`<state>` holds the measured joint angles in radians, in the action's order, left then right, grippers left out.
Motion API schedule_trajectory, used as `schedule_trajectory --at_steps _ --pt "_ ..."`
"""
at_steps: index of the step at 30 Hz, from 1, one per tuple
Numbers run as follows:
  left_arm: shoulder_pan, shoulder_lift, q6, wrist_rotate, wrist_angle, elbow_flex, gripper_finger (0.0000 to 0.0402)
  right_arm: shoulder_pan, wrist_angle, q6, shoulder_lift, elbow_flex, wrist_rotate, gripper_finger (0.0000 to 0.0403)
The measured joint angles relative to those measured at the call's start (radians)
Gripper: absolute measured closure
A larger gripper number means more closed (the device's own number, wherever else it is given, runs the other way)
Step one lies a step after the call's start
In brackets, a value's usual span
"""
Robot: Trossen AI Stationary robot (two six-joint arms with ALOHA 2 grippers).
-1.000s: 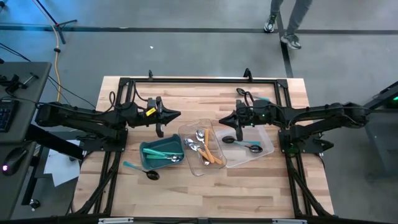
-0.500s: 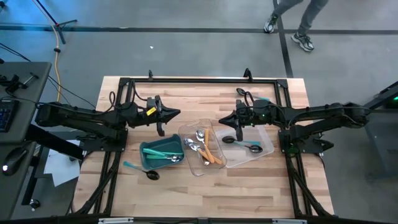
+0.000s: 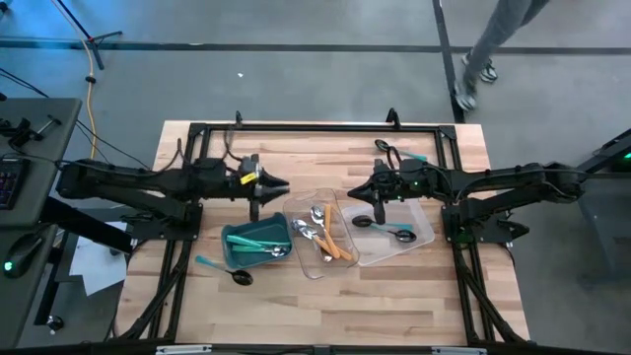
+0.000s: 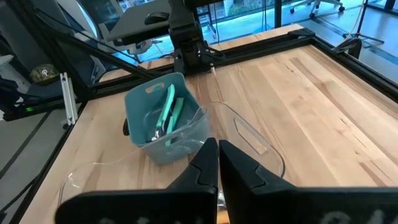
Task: Sort silverware by color (type)
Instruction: Put the blue spoon into the white bin
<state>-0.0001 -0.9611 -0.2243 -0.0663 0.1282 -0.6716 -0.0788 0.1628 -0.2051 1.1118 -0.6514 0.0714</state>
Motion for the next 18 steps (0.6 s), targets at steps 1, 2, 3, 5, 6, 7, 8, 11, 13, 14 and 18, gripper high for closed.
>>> schedule_trajectory --at_steps 1,2,3,5,6,7,8,11,13,14,18 --pt "-0.009 0.000 0.007 0.027 -0.108 -0.051 0.0288 0.000 -0.001 0.000 0.000 0.000 0.000 0.0403" --pt "-0.019 -0.001 0.013 0.053 -0.212 -0.102 0.0275 0.000 -0.002 0.000 0.000 0.000 0.000 0.0403" --pt "-0.031 -0.004 0.018 0.077 -0.314 -0.152 0.0263 0.000 -0.003 0.000 0.000 0.000 0.000 0.0403" --pt "-0.065 -0.006 0.017 0.113 -0.505 -0.241 0.0243 0.000 -0.003 0.001 0.000 0.000 0.000 0.0403" --pt "-0.087 -0.007 0.016 0.123 -0.592 -0.279 0.0235 0.000 -0.003 0.002 0.000 0.000 0.000 0.0403" --pt "-0.109 -0.007 0.016 0.135 -0.672 -0.315 0.0229 0.000 -0.003 0.003 0.000 0.000 -0.002 0.0403" --pt "-0.135 -0.007 0.008 0.140 -0.750 -0.346 0.0225 0.000 -0.003 0.002 0.000 0.000 -0.009 0.0403" --pt "-0.222 -0.006 -0.047 0.137 -0.961 -0.413 0.0221 0.000 -0.003 -0.004 0.000 0.000 -0.024 0.0403" --pt "-0.285 -0.006 -0.100 0.134 -1.064 -0.428 0.0222 0.000 -0.003 -0.003 0.000 0.000 -0.035 0.0403" --pt "-0.319 -0.006 -0.131 0.134 -1.110 -0.426 0.0224 0.000 -0.004 -0.004 0.000 0.000 -0.037 0.0403" --pt "-0.457 -0.007 -0.257 0.132 -1.251 -0.386 0.0231 0.000 -0.005 -0.003 0.000 0.000 -0.045 0.0403"
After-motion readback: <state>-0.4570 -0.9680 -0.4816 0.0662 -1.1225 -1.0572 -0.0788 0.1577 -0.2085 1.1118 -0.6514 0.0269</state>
